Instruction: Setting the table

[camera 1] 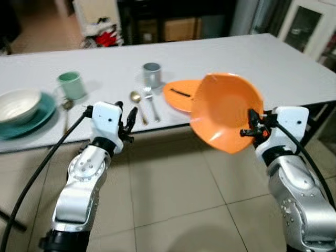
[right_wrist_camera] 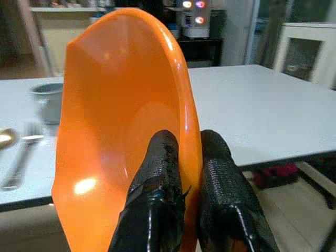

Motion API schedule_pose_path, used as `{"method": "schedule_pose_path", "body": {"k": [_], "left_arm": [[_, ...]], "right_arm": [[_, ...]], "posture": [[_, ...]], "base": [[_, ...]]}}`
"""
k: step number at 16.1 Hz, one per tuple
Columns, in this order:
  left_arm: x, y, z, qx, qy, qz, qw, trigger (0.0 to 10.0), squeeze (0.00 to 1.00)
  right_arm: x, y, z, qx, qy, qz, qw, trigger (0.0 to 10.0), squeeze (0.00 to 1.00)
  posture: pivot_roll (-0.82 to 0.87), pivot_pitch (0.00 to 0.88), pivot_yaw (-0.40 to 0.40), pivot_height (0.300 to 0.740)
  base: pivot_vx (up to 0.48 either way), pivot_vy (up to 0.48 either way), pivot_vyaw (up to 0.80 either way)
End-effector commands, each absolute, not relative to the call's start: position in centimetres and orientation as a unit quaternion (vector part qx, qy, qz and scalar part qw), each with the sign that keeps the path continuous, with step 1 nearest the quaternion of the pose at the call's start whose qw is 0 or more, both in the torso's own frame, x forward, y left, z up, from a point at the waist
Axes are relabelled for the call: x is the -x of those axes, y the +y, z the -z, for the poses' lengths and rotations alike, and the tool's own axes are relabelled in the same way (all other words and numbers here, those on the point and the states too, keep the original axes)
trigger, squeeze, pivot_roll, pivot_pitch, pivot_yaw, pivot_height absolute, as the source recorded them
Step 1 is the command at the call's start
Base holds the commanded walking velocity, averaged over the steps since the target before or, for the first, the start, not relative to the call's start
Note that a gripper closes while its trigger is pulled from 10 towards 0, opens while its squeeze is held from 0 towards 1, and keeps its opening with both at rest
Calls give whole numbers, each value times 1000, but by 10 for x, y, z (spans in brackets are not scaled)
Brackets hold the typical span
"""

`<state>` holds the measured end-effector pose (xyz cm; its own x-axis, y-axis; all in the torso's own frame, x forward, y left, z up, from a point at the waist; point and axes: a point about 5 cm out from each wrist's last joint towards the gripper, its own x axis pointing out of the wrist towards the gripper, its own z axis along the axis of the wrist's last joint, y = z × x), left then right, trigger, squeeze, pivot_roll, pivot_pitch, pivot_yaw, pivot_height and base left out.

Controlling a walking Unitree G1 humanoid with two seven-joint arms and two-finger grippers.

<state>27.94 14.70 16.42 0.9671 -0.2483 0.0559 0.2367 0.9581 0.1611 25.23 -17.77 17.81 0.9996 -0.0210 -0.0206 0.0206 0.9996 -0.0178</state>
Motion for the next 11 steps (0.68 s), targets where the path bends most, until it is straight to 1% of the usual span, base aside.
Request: {"method": "schedule_pose_path", "body": {"k": [1, 11], "left_arm": [[-279, 142, -166, -76, -42, 132, 987, 10000, 0], [-279, 142, -167, -77, -42, 138, 987, 10000, 0]], "right_arm": [[-252, -181, -186, 11, -13, 20, 1000, 10000, 0], [-250, -181, -185, 10, -9, 19, 1000, 10000, 0]], "posture": [[47, 0, 31, 740], [46, 0, 36, 740]], "base": [[356, 0, 0], [361, 0, 0]]}}
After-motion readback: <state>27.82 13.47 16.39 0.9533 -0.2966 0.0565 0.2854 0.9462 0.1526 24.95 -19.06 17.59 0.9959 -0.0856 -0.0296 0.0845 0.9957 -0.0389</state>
